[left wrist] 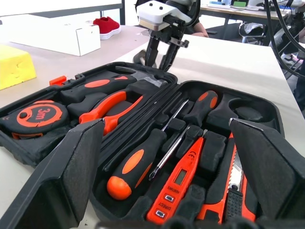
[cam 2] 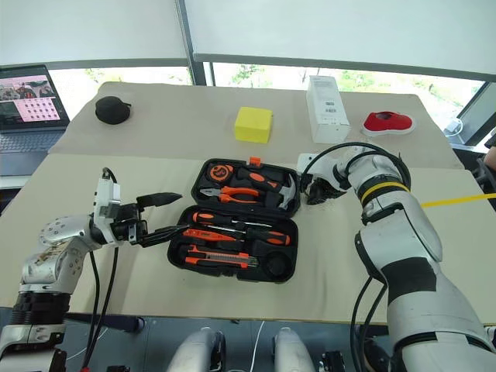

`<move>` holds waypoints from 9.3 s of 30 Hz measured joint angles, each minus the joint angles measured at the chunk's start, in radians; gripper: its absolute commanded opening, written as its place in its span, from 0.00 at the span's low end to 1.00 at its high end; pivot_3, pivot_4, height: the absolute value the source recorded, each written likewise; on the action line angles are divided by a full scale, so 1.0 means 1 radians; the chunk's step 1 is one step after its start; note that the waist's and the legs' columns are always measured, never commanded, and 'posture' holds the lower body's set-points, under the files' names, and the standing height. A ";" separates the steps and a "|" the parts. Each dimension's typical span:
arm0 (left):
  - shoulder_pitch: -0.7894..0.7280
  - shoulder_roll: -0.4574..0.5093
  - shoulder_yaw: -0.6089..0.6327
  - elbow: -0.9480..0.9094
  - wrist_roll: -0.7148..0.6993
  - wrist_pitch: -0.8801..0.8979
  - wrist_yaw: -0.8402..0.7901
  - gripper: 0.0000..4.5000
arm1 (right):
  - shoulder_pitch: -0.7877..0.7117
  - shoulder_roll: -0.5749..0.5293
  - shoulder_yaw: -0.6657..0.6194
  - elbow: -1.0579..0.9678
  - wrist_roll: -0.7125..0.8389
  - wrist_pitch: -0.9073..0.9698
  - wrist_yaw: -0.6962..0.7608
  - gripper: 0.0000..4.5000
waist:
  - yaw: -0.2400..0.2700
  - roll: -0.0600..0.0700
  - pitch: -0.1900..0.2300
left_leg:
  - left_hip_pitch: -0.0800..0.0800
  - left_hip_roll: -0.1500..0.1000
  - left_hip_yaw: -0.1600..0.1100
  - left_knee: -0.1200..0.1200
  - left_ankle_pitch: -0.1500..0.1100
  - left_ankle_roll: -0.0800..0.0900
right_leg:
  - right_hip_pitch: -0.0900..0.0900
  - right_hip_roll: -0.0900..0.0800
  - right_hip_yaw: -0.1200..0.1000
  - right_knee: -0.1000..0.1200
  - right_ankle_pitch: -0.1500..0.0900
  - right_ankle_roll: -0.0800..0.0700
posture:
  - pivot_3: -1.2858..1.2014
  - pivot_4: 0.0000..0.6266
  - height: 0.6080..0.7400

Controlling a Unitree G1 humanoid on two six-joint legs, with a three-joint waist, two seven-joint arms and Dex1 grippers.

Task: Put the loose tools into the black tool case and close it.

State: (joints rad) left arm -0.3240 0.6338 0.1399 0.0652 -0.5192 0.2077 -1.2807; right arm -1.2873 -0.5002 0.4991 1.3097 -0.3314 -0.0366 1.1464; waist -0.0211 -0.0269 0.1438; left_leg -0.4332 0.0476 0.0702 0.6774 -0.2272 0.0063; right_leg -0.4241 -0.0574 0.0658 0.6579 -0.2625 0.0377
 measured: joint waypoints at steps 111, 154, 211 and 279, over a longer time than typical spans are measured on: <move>-0.180 0.274 -0.082 -0.050 0.054 0.731 0.253 0.92 | 0.938 -0.365 -0.568 -1.617 0.830 0.875 -0.214 0.93 | 0.005 -0.013 0.005 | 0.006 0.000 -0.009 0.002 0.001 0.001 | 0.004 0.001 0.002 0.005 -0.001 0.000 | 0.52 0.24 1.00; -0.357 -0.123 -0.014 0.142 0.015 0.986 0.621 0.01 | 0.633 -0.078 -0.451 -1.336 0.735 1.227 -0.563 0.00 | 0.006 -0.013 0.005 | 0.009 -0.004 -0.009 0.001 0.003 0.000 | 0.008 -0.001 0.001 0.006 -0.001 0.000 | 0.52 0.24 1.00; -0.308 -0.024 -0.270 0.564 0.402 -0.329 0.050 0.00 | 1.563 -0.332 -0.290 -1.861 0.562 0.192 -0.278 0.01 | 0.007 -0.017 0.006 | 0.025 0.001 -0.002 -0.008 0.002 0.001 | 0.028 0.002 0.000 -0.011 -0.001 0.000 | 0.52 0.24 1.00; -0.364 -0.190 -0.359 0.260 0.332 0.032 0.100 0.00 | 1.220 -0.045 -0.362 -1.622 0.526 0.279 -0.340 0.01 | 0.015 -0.010 0.002 | 0.027 0.000 -0.004 -0.001 0.002 0.002 | 0.033 0.002 0.000 -0.009 0.001 0.001 | 0.52 0.24 1.00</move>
State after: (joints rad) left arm -0.6878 0.4437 -0.2195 0.3255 -0.1872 0.2398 -1.1811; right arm -0.0677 -0.5455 0.1375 -0.3118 0.1942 0.2426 0.8063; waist -0.0061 -0.0370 0.1459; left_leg -0.4066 0.0471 0.0663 0.6768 -0.2256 0.0078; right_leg -0.3914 -0.0554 0.0653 0.6489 -0.2612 0.0386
